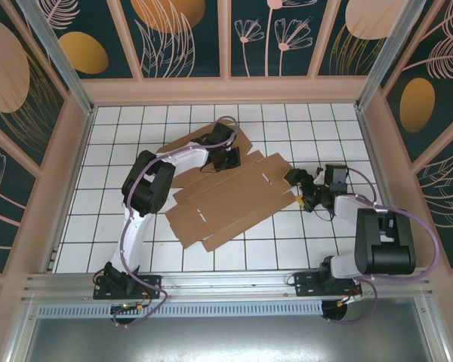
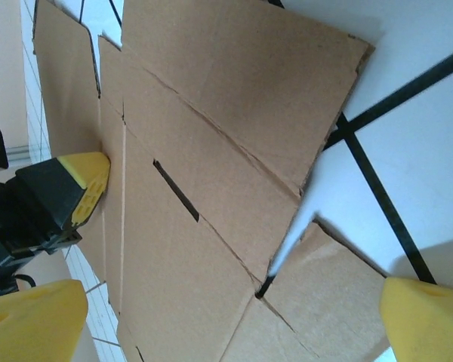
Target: Fold the paper box
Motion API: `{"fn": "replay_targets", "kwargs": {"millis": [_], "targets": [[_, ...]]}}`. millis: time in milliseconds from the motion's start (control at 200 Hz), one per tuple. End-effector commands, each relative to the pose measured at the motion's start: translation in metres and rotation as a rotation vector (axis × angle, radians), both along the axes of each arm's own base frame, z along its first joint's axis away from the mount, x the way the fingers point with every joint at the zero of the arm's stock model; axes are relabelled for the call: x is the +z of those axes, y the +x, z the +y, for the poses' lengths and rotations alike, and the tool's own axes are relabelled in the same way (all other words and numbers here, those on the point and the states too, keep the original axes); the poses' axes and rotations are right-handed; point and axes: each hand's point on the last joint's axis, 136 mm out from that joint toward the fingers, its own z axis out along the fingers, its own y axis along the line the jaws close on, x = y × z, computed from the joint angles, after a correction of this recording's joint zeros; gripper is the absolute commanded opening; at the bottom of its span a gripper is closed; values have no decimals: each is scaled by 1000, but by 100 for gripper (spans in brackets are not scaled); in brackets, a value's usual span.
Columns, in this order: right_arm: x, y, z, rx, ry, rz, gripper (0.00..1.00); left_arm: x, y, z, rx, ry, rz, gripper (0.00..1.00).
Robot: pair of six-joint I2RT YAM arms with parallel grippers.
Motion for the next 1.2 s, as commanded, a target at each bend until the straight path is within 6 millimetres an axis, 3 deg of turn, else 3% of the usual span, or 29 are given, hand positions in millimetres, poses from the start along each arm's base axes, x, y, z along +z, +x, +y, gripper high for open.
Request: {"fn": "replay_targets", "kwargs": {"millis": [0, 180, 335, 681, 901, 1061, 1196], "targets": [[-1, 25, -9, -1, -91, -62, 99, -47, -23, 19, -26, 90, 97, 0], [-10, 35, -8, 4, -86, -46, 98, -48, -29, 17, -54, 76, 95, 0], [1, 50, -3, 30, -60, -96, 95, -48, -31, 18, -79, 82, 85, 0], [2, 72, -32, 13, -265, -110, 93, -49, -29, 22, -84, 113, 68, 0], [-3, 87, -19, 60, -166, -143, 92, -51, -28, 24, -84, 124, 65, 0], [-16, 87, -11, 71, -101, -92, 92, -52, -29, 24, -90, 123, 63, 0], [-13, 88, 3, 102, 3, -90, 92, -50, -29, 23, -96, 119, 60, 0]]}}
